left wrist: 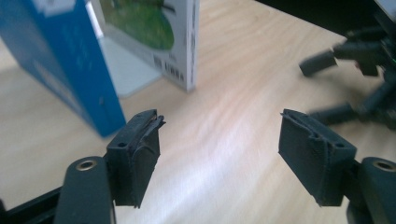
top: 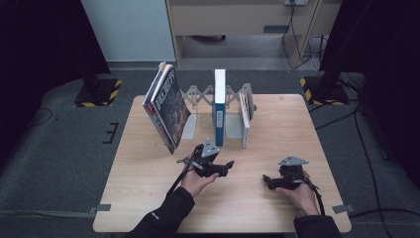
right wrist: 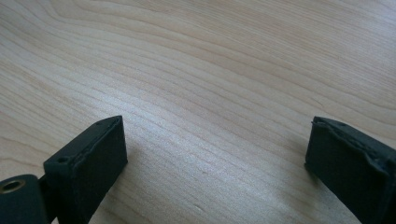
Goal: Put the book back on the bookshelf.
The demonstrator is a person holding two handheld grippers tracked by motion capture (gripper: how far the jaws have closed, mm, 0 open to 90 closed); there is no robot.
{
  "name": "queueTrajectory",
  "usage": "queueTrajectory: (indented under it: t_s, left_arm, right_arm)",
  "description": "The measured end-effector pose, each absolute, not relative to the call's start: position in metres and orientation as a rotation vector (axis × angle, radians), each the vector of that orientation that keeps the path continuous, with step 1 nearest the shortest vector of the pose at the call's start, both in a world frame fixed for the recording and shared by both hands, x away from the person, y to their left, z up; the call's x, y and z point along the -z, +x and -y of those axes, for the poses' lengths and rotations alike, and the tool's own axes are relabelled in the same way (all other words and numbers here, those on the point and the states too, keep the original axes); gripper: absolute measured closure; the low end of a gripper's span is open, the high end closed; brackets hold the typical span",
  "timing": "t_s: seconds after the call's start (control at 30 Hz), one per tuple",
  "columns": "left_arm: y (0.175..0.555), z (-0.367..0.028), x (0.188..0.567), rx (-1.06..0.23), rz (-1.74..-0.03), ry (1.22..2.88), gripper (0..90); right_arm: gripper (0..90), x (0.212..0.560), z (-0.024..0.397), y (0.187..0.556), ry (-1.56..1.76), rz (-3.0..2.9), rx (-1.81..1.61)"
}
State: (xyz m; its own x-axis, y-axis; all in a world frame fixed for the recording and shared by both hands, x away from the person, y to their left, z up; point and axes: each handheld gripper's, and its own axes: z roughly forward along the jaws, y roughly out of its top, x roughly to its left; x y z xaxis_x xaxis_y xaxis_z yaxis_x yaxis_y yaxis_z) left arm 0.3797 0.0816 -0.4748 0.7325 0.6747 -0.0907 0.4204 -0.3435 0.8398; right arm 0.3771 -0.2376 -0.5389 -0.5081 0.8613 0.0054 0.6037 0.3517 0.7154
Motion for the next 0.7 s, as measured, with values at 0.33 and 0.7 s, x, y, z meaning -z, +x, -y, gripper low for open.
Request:
queueTrajectory:
  t_s: [0.33, 0.7]
  left_arm:
    - [0.359, -0.136, 0.494, -0.31, -0.917, 2.036, 20.0]
    - [0.349, -0.19, 0.512, -0.398, -0.999, 2.159, 16.1]
  right_arm:
    - [3.8, 0.539, 0.236, 0.376, 1.305, -2.243, -0.938]
    - [3.2, 0.539, 0.236, 0.376, 1.316, -2.233, -0.936]
